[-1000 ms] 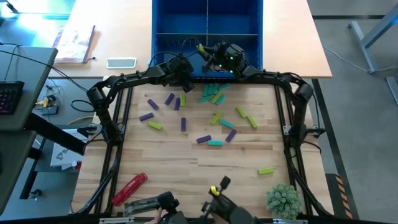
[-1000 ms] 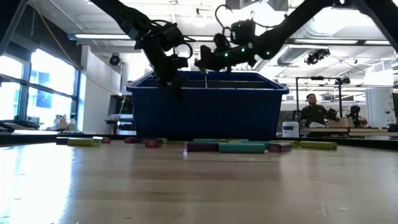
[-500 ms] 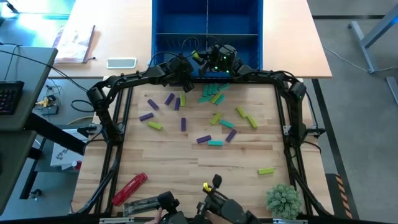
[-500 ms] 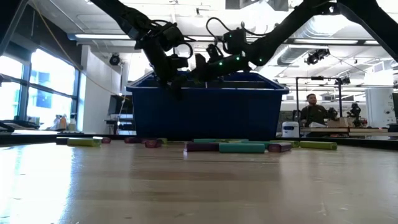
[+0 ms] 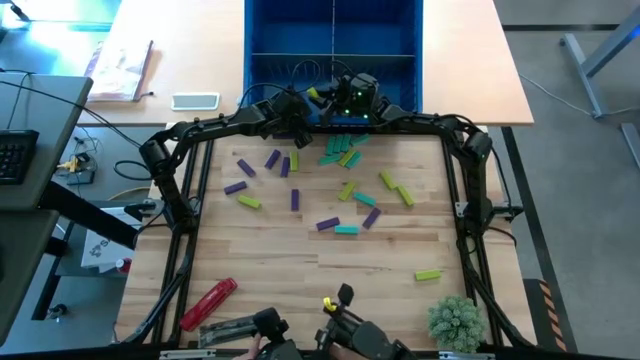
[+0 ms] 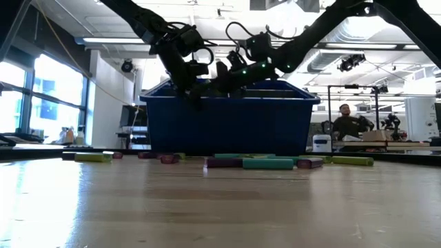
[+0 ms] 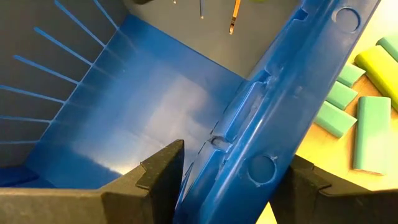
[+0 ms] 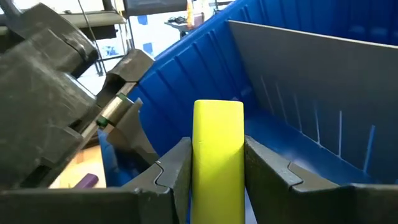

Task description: Sort blocks

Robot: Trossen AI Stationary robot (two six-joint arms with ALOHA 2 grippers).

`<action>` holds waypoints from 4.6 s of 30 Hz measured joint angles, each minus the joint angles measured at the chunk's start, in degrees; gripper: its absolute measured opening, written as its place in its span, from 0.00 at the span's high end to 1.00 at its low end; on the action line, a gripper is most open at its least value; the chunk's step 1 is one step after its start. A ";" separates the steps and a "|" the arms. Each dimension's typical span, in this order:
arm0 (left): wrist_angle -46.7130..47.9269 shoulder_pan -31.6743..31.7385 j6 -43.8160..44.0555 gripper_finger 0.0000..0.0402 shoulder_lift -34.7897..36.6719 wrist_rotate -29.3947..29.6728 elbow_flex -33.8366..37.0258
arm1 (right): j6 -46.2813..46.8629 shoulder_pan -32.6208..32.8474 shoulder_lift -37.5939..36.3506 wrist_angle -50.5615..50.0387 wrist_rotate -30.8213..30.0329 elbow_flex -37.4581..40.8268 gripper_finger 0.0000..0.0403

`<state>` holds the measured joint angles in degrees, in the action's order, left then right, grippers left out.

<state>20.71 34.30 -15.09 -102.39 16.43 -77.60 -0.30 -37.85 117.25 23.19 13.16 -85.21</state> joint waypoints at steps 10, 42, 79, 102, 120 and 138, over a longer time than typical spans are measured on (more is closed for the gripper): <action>-0.02 -0.02 0.00 0.55 0.00 0.02 0.00 | -2.88 0.00 -0.02 -0.28 0.26 0.00 0.71; 0.26 -0.02 -0.33 0.55 0.00 0.02 -0.07 | -27.18 0.47 -14.50 -34.44 -9.69 0.09 0.46; 2.60 -1.28 -4.04 0.55 8.64 -8.16 -0.17 | -42.51 -0.18 -15.04 -49.10 -25.45 9.01 0.83; -5.45 -13.58 15.72 0.55 18.45 -5.81 23.21 | -41.57 0.11 -14.93 -48.27 -26.78 9.16 0.83; -21.16 -11.99 41.62 0.55 -3.10 8.35 26.19 | -41.33 0.13 -14.91 -48.20 -26.94 9.20 0.83; -21.13 -18.84 33.14 0.55 -1.16 5.96 26.43 | -41.29 0.13 -14.86 -48.12 -27.13 9.20 0.83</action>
<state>-0.42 15.46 18.04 -103.55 22.39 -51.18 -41.59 -37.71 102.39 -24.93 -13.97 -76.01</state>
